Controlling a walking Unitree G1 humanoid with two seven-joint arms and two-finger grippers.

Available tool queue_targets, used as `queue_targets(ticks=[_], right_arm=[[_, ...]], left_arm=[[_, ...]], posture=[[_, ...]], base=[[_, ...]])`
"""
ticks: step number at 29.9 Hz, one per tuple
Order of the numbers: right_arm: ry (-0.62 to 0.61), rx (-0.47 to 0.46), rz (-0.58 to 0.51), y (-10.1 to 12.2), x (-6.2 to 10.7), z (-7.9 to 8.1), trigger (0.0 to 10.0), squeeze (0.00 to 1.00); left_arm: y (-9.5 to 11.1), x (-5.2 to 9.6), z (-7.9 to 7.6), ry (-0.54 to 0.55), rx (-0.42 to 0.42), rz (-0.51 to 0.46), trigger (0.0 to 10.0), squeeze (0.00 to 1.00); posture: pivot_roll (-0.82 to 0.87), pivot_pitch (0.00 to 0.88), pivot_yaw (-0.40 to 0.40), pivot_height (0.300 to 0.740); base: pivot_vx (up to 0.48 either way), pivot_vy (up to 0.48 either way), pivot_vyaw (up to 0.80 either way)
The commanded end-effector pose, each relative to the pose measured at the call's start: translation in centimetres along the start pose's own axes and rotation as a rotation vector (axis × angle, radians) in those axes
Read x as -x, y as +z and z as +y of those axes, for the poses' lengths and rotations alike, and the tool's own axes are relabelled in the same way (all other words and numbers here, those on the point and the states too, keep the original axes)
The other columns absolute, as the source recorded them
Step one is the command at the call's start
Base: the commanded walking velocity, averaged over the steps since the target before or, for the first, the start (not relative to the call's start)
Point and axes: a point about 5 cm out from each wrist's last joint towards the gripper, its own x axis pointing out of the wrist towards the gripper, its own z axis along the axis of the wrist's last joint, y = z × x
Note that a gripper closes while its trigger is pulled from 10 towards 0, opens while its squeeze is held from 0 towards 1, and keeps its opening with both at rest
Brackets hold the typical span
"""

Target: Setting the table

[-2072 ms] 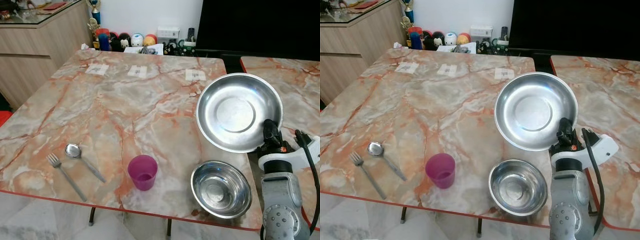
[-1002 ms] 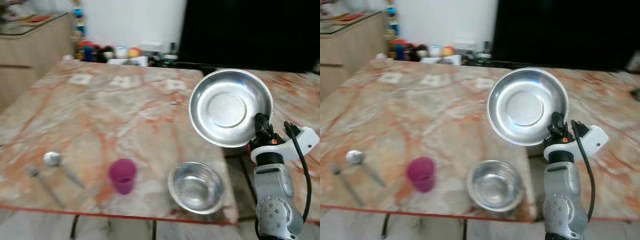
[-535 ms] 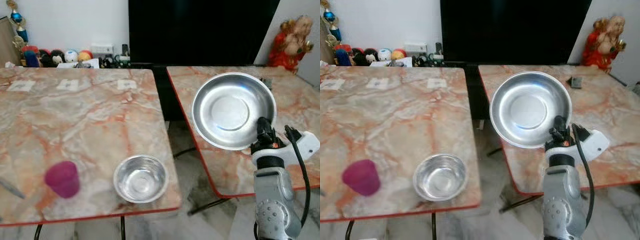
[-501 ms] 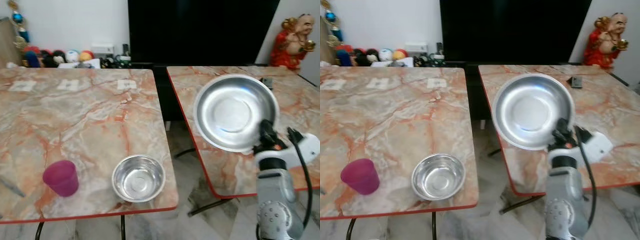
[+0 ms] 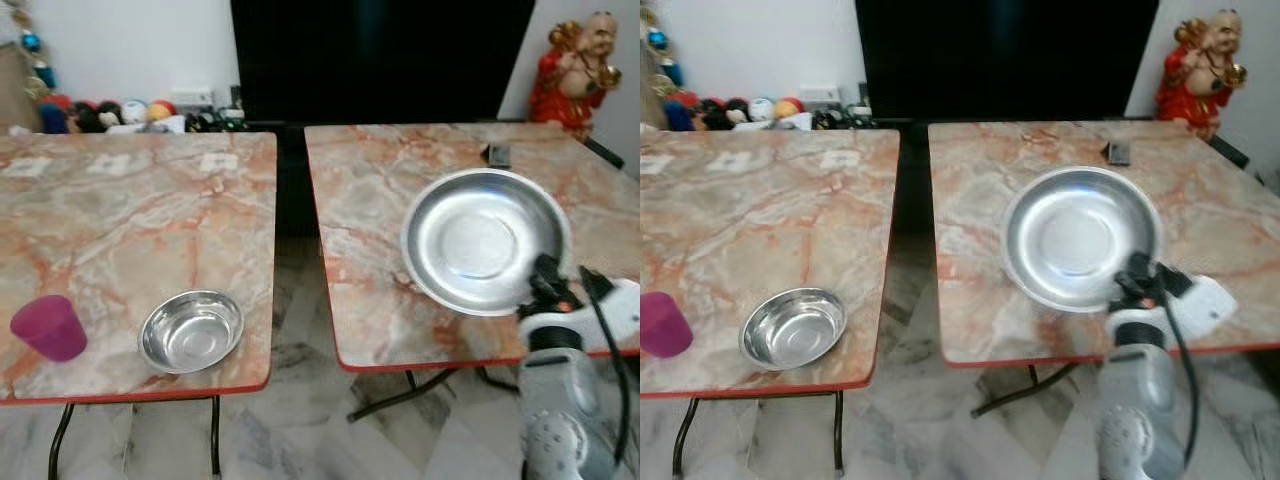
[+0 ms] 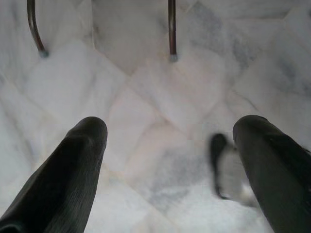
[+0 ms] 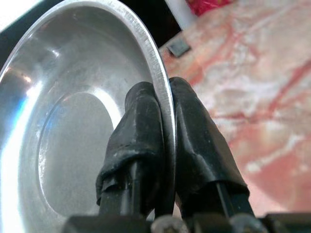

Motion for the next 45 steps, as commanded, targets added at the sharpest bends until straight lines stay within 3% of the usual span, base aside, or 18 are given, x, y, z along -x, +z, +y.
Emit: queue_targets(ticks=[1,21,39,45], right_arm=[[0.025,-0.029,0.001,-0.2,-0.05,1.16,10.0,0.0],[-0.006,-0.021,-0.009,-0.13,-0.27,0.67,10.0,0.0],[-0.012,-0.035,0.004,-0.7,-0.2,0.93,10.0,0.0],[-0.006,-0.038,0.004,-0.66,-0.26,1.08,10.0,0.0]], left_arm=[[-0.82,0.24,0.39,0.003,-0.015,0.031,10.0,0.0],[-0.8,0.24,0.39,-0.004,-0.032,0.029,10.0,0.0],[-1.01,0.36,0.32,-0.01,0.015,0.024,10.0,0.0],[-0.94,0.32,0.27,-0.014,0.015,0.024,10.0,0.0]], posture=[[-0.02,0.077,-0.019,0.74],[-0.03,0.105,-0.021,0.74],[-0.02,0.098,-0.022,0.74],[-0.02,0.098,-0.022,0.74]], base=[[0.0,-0.39,0.0],[0.0,-0.378,0.0],[0.0,0.0,0.0],[0.32,0.0,0.0]])
